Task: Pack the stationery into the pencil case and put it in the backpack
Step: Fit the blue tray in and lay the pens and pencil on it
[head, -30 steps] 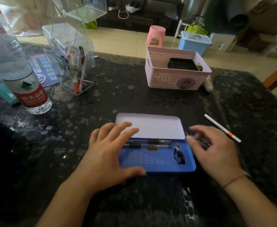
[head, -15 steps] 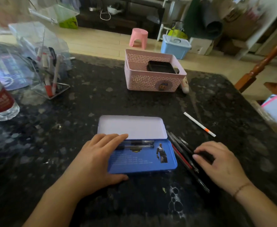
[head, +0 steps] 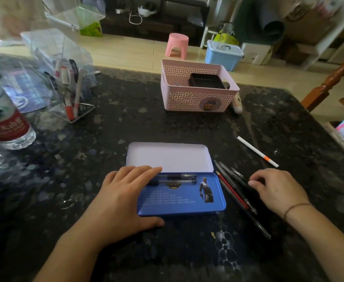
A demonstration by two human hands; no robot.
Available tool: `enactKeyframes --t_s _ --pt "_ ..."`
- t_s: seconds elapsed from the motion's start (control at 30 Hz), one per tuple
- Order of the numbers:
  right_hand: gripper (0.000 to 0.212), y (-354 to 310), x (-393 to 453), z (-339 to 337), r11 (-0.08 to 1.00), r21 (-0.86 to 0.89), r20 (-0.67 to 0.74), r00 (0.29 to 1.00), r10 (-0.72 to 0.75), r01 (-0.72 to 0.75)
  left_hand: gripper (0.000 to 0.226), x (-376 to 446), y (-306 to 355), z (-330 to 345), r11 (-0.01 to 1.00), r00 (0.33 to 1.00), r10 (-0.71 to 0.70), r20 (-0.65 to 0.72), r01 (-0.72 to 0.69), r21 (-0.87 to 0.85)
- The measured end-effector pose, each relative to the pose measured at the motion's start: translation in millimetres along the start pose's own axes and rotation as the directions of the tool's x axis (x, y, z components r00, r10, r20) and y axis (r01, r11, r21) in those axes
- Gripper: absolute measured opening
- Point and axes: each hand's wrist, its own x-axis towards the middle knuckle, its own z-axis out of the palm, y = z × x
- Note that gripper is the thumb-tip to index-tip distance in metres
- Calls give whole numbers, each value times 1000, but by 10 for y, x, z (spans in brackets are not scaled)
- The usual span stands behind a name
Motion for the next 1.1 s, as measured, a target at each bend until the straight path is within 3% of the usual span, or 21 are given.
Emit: enactKeyframes --t_s 0.1,0.17,0.2,0.27,0.33,0.4,0.5,0.53,0.6,0.63,0.7,0.8,0.9,1.1 --pt "3 -109 -45 -135 995 98 -85 996 30 -22 97 -8 22 -21 1000 999 16 -32 -17 -12" --pt "13 -264 -137 -230 927 373 -166 986 25 39 89 0 34 -35 999 995 27 -93 -30 -33" --pt "22 -399 -218 -279 830 553 -156 988 12 77 84 5 41 -42 998 991 32 -129 -39 -56" --pt "50 -740 -410 -342 510 851 -81 990 -117 129 72 21 63 -56 986 979 34 -203 -66 -153" --pt "62 -1046 -545 -270 216 967 -76 961 -265 136 61 37 103 -61 938 967 16 -253 -102 -330" --pt "53 -1305 -640 -130 83 994 -50 957 -286 76 47 44 148 -62 897 953 17 -301 -148 -417" --pt "26 -1440 -701 58 -17 999 36 977 -212 -41 23 46 103 -61 940 930 26 -367 -148 -308" --pt "16 -1406 -691 104 30 999 29 983 -180 -24 20 39 64 -63 956 933 16 -359 -120 -269" --pt "4 -1232 -614 192 352 926 -98 986 -133 140 17 22 -7 -63 978 950 11 -311 -74 -192" --pt "6 -1141 -581 226 526 821 -168 974 -154 225 15 15 -25 -59 986 958 20 -286 -66 -155" --pt "13 -1018 -550 278 718 613 -221 944 -246 330 14 10 -25 -44 994 967 31 -253 -57 -97" --pt "19 -1011 -572 341 832 329 -236 892 -386 447 13 16 -19 -15 999 967 -12 -253 3 -36" --pt "26 -1028 -546 358 884 81 -303 857 -417 460 16 20 -26 -6 998 961 -66 -270 59 -35" --pt "33 -948 -484 405 926 -22 -345 867 -360 376 25 21 -30 -10 998 974 -61 -217 58 -23"
